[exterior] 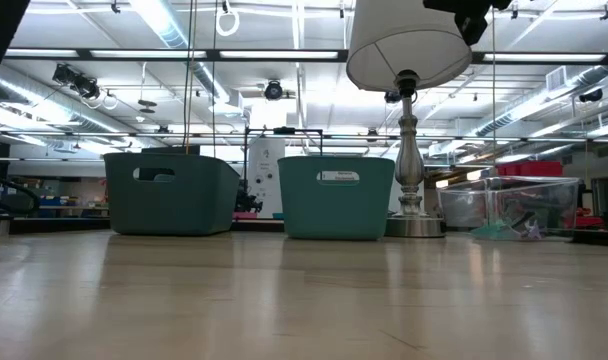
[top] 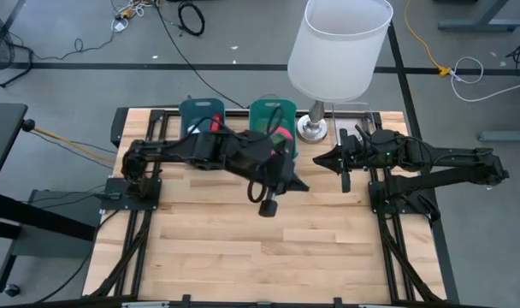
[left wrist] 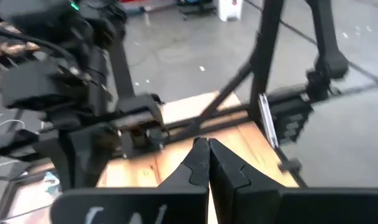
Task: Pick and place Stapler, Stapler remover, tape
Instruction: Return to Home Position
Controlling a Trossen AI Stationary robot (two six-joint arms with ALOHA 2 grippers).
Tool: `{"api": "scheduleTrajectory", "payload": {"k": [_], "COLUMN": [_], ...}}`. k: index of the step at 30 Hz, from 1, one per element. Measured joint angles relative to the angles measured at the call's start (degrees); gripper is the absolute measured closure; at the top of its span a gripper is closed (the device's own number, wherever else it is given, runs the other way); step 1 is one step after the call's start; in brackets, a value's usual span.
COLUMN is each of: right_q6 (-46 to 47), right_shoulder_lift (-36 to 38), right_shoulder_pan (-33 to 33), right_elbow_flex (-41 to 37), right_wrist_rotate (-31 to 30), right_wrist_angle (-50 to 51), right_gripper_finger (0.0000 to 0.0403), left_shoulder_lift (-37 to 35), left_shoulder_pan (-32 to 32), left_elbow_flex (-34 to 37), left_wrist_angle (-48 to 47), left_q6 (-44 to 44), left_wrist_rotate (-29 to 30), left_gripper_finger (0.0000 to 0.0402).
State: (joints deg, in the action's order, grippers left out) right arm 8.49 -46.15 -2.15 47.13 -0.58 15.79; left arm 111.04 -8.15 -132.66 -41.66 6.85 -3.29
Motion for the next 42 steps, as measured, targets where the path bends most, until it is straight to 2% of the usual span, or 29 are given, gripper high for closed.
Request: {"api": "scheduleTrajectory", "payload": {"k": [9,19,27,35,37,42], "right_q6": [0.0,0.0,0.0,0.0,0.0,0.0], "right_shoulder_lift": [0.0,0.0,0.0,0.0,0.0,0.0], "right_shoulder_pan": [0.0,0.0,0.0,0.0,0.0,0.0], "right_elbow_flex": [0.0,0.0,0.0,0.0,0.0,0.0], "right_wrist_rotate": [0.0,0.0,0.0,0.0,0.0,0.0], "right_wrist_angle": [0.0,0.1,0.0,-0.1,0.0,0.0], "right_gripper_finger": [0.0382,0.0382,0.0382,0.0382,0.0382,0.0382], "left_shoulder_lift": [-2.7,-6.1,-7.8,-14.4,-17.4,-31.4], "left_shoulder_pan": [1.1,3.3,3.4,8.0,8.2,7.5], "left_elbow_flex": [0.0,0.0,0.0,0.2,5.3,31.4], "left_wrist_angle": [-11.2,-8.0,-8.2,-13.1,-10.8,7.9], "left_q6": [6.9,11.1,14.5,14.8,14.8,12.3], "left_wrist_rotate": [-7.1,-12.7,-13.1,-13.1,-13.3,-12.6], "left_gripper_finger": [0.0401,0.0401,0.0401,0.0401,0.0401,0.0401]}}
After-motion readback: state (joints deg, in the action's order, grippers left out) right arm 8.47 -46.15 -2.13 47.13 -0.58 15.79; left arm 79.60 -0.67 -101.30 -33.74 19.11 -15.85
